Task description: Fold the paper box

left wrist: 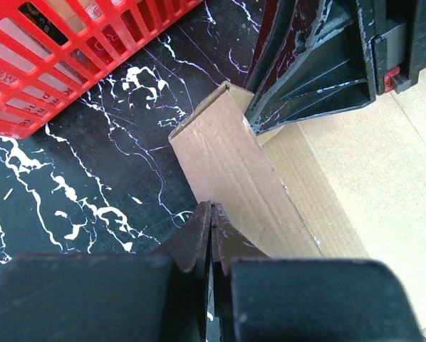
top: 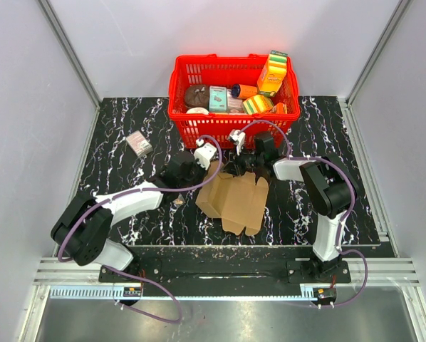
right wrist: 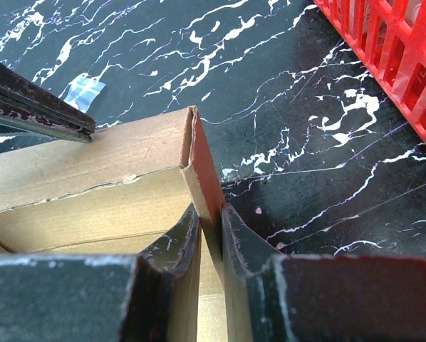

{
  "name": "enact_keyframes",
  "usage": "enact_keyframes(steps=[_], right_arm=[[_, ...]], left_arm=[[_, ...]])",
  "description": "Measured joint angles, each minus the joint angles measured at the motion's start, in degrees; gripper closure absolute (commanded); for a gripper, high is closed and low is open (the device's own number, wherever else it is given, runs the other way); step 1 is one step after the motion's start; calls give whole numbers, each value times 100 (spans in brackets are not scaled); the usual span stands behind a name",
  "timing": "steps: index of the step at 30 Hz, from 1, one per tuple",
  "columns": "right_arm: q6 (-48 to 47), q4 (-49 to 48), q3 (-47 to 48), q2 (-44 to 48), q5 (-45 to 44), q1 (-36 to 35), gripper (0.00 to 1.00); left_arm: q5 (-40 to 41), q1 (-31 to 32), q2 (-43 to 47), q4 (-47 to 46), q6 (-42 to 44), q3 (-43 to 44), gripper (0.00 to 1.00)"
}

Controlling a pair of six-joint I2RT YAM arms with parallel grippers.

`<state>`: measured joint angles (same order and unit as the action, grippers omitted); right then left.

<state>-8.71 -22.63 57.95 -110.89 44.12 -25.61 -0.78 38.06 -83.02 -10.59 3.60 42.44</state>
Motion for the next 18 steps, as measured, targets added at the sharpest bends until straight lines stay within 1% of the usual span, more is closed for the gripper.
enact_keyframes(steps=[2, 10, 14, 18], right_arm=[[-4, 2, 0, 0, 2, 2, 100], [4, 17, -166, 149, -55, 2, 100], [0, 409, -334, 479, -166, -9, 100], [-122, 1075, -341, 938, -407, -105, 100]], left_arm=[[-2, 0, 0, -7, 0, 0, 100], [7, 0, 0, -35, 0, 0, 100], [7, 0, 4, -68, -2, 0, 100], [-17, 0, 26, -114, -7, 0, 100]])
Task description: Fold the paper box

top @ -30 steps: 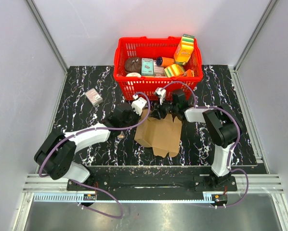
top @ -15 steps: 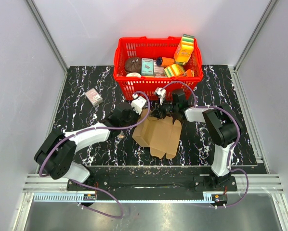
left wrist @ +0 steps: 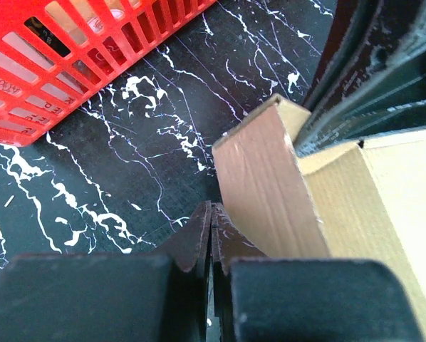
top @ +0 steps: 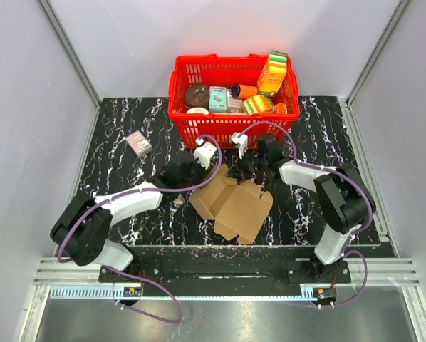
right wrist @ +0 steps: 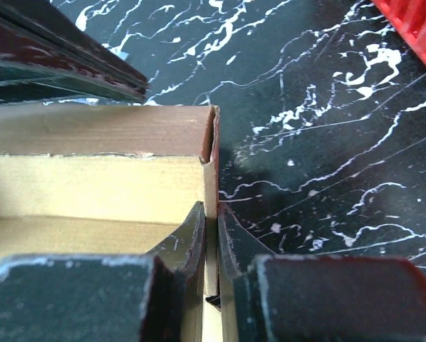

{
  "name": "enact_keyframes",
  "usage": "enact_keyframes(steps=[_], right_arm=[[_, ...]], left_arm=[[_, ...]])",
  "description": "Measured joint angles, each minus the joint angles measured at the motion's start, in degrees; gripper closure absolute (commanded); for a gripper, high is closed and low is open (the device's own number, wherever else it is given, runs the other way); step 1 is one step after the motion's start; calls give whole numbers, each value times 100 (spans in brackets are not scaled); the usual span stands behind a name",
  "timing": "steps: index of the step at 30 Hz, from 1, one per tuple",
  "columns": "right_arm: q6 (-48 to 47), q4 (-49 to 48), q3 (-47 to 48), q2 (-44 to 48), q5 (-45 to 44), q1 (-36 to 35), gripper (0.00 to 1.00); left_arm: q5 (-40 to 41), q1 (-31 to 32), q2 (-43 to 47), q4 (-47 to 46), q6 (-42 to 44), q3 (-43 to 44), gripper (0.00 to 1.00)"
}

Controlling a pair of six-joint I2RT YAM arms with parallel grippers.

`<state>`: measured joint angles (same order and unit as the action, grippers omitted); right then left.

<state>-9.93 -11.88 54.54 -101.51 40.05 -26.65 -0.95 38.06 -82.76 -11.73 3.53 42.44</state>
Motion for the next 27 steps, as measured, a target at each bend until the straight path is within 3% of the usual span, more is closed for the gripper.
enact_keyframes(steps=[19, 27], right_arm=[[-579, 3543, 800, 831, -1792, -800, 100], [-608, 4105, 1119, 706, -2586, -938, 100]], left_arm=[[-966, 0, -297, -55, -103, -52, 100], [-953, -42, -448, 76, -249, -52, 100]])
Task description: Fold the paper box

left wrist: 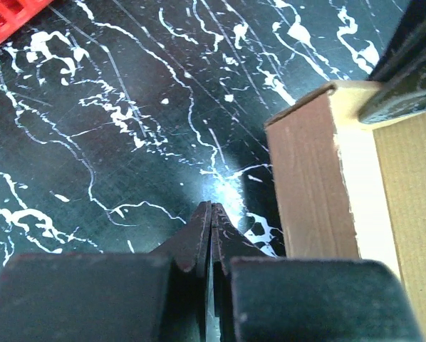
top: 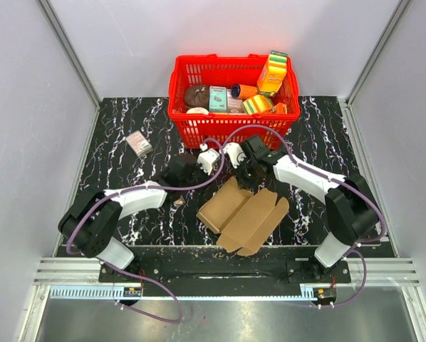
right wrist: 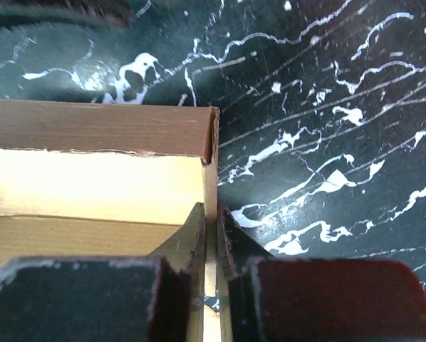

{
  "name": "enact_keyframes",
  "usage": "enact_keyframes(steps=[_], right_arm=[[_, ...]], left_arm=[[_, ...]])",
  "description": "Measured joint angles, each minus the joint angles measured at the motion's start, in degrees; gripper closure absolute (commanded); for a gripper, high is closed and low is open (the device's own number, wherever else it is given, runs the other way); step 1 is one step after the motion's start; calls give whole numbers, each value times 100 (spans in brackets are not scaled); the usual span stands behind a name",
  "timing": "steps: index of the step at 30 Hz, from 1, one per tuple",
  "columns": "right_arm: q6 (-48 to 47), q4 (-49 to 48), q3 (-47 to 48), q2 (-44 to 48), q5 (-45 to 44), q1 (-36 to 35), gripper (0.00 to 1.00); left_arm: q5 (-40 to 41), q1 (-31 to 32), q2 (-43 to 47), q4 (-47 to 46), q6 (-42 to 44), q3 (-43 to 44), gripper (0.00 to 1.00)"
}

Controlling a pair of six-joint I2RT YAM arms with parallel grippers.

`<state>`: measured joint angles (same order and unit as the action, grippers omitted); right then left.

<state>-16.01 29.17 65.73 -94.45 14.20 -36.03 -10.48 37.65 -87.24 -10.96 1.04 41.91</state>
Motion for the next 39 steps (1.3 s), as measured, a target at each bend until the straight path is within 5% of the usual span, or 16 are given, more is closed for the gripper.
enact_keyframes(steps=[21, 39], right_arm=[[-63, 634, 175, -612, -743, -212, 100], [-7, 632, 289, -789, -1231, -522, 100]], left_arm=[[634, -662, 1482, -1309, -914, -1158, 100], [896, -697, 1552, -1421, -970, -1209, 100]])
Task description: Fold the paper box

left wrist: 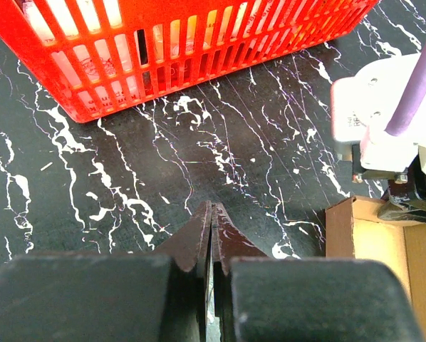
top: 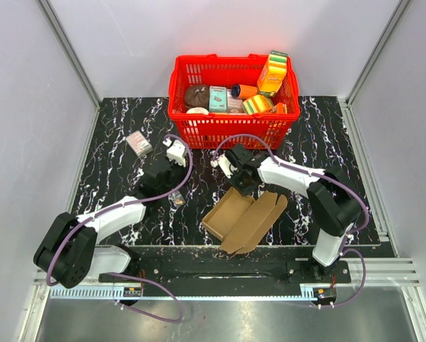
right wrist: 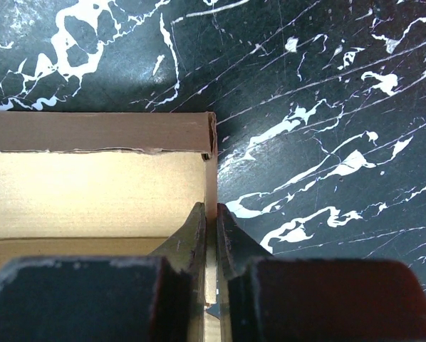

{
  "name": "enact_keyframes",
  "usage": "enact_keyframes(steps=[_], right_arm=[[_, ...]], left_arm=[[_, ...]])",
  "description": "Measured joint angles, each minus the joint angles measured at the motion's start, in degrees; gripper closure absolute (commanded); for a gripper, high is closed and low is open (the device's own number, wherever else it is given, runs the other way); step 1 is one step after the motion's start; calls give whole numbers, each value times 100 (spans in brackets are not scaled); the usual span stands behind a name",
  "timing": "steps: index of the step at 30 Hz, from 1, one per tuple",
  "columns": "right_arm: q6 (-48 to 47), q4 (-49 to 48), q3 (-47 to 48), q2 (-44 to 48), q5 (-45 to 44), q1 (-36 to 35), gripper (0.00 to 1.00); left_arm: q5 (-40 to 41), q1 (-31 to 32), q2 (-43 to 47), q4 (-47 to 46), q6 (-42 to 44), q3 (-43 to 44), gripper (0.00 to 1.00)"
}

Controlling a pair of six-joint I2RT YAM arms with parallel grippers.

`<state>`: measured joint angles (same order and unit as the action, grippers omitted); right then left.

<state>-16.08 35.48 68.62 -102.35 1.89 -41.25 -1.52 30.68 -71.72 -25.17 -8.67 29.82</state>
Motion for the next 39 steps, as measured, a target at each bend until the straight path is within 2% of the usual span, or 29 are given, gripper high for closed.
enact_keyframes(steps=[8, 20, 39], right_arm=[[-50, 26, 24, -17, -81, -35, 100], [-625, 334, 339, -221, -227, -118, 100], [-2782, 514, 570, 72, -177, -448, 100]], left_arm=[[181, -13, 0, -2, -31, -2, 100], [546, -131, 216, -66, -136, -160, 100], [999, -229, 570, -245, -306, -463, 100]])
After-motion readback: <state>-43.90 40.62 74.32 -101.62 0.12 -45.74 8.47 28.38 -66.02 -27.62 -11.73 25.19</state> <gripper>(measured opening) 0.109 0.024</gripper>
